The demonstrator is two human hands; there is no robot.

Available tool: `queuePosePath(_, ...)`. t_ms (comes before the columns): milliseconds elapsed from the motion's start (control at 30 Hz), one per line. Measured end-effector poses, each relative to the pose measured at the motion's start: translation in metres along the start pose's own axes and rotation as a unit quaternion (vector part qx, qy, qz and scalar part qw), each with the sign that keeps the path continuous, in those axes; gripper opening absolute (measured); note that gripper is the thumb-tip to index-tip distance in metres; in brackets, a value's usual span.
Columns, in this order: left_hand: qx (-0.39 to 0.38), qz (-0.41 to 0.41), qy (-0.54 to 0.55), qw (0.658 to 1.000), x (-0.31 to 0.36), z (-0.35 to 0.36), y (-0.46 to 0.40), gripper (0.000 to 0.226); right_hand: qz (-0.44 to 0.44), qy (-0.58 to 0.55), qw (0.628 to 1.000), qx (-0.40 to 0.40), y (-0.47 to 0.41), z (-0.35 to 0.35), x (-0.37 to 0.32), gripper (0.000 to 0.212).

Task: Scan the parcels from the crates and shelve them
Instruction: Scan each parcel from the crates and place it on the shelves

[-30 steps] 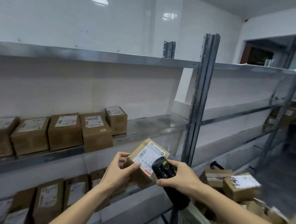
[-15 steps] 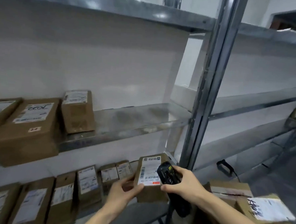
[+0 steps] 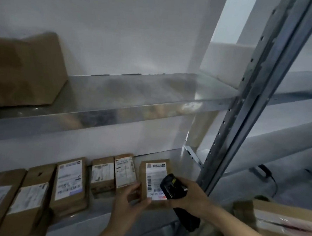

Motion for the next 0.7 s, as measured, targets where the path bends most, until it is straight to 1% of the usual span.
queuePosePath(133,-0.002,0.014,-0.009,1.0,-0.021,0.012,-0.015,0.059,0.012,0.007,1.0,-0.005,-0.031,0.001,0.02,0.057)
queuePosePath(233,0.011,0.025,-0.037,0.999,-0.028,0.014,-0.024,0.067,0.016,0.013,1.0,-0.009,-0.051,-0.001,0.026,0.055)
queuePosePath(300,0.021,0.024,-0.06,0.998,-0.026,0.014,-0.029,0.072,0.016,0.019,1.0,-0.013,-0.061,-0.005,0.022,0.057)
queuePosePath(367,0.03,0.023,-0.054,0.998,-0.027,0.016,-0.035,0.075,0.014,0.035,0.999,-0.018,-0.073,-0.006,0.016,0.066)
queuePosePath(433,0.04,0.033,-0.071,0.996,-0.023,0.016,-0.039,0.066,0.007,0.055,0.998,-0.017,-0.082,-0.007,0.009,0.071)
queuePosePath(533,0.052,0.059,-0.113,0.99,-0.015,0.013,-0.047,0.05,-0.001,0.063,0.998,-0.024,-0.094,-0.01,-0.001,0.061)
queuePosePath(600,0.061,0.071,-0.134,0.987,-0.011,0.011,-0.052,0.046,-0.003,0.067,0.997,-0.028,-0.101,-0.01,-0.005,0.059)
queuePosePath(700,0.073,0.082,-0.142,0.984,-0.008,0.01,-0.057,0.04,-0.005,0.068,0.997,-0.03,-0.11,-0.009,-0.009,0.061)
Point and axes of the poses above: each hand's wrist, its own y-axis away from the middle knuckle, its own z-axis out of the palm, x = y × z, the point moved 1 cm from there along -y, towards the middle knuckle, and after that the axes turned 9 degrees about z, right-handed, at the moved point
